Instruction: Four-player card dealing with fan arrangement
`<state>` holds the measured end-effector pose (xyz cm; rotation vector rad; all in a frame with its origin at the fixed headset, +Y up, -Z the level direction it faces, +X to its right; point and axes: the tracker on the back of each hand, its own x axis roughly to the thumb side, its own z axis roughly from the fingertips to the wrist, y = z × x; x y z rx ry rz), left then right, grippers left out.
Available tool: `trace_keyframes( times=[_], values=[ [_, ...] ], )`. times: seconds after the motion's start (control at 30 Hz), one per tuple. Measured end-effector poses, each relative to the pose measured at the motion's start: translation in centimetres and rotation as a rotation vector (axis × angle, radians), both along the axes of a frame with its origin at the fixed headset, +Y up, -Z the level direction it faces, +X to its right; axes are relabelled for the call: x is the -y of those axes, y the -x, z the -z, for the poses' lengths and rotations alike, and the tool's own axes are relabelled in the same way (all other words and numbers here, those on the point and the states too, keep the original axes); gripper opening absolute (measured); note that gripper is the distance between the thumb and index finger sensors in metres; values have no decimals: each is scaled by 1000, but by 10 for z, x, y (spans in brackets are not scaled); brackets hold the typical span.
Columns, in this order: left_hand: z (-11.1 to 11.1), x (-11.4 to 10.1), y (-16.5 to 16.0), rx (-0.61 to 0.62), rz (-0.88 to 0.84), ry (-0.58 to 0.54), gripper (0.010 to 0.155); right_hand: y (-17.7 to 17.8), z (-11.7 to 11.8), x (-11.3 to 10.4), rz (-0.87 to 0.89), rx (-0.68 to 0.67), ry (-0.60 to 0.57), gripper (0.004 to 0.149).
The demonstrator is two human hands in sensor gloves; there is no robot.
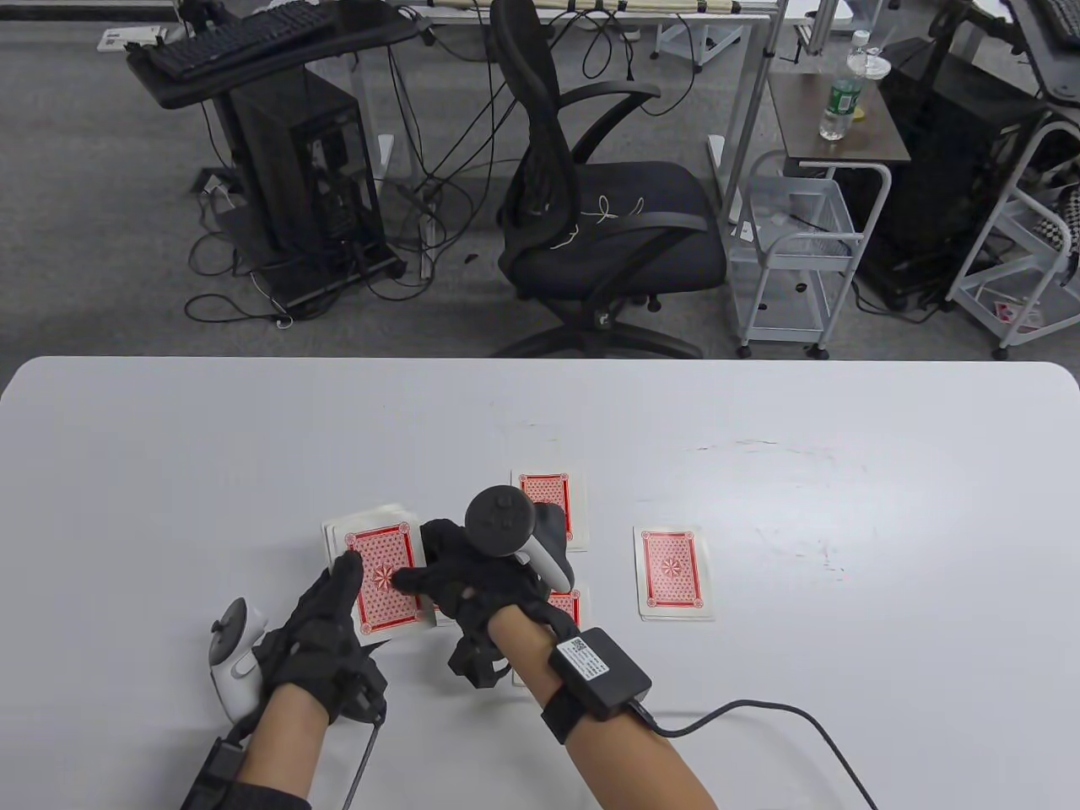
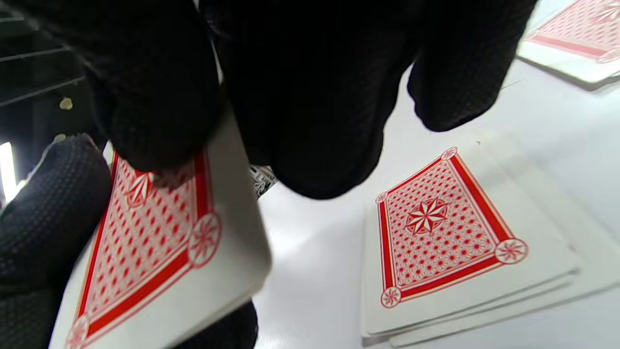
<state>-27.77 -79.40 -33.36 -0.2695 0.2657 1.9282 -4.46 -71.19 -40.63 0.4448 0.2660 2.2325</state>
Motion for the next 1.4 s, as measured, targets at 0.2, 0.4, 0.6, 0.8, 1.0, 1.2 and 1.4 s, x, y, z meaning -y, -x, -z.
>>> trace_keyframes(
  times=[0.2,0.4,0.6,0.8,1.0,1.2,1.4],
  values=[
    [1,-1,-3,24,-36,-7,50,-28,11,2,160,16,121,63],
    [3,3,9,-34,4,25,50,-70,49,-19,-1,135,89,71],
    [5,2,19,-62,-20,26,50,-107,97,-8,-275,298,136,73],
    [10,3,27,-62,-11,26,50,-110,126,31,-497,367,195,75],
    [10,5,27,-64,-2,38,50,-93,128,44,-869,367,76,80],
    [10,7,27,-71,9,31,50,-86,108,3,-691,331,9,76],
    [8,7,19,-60,11,15,50,-41,54,-21,-168,50,4,67]
  ],
)
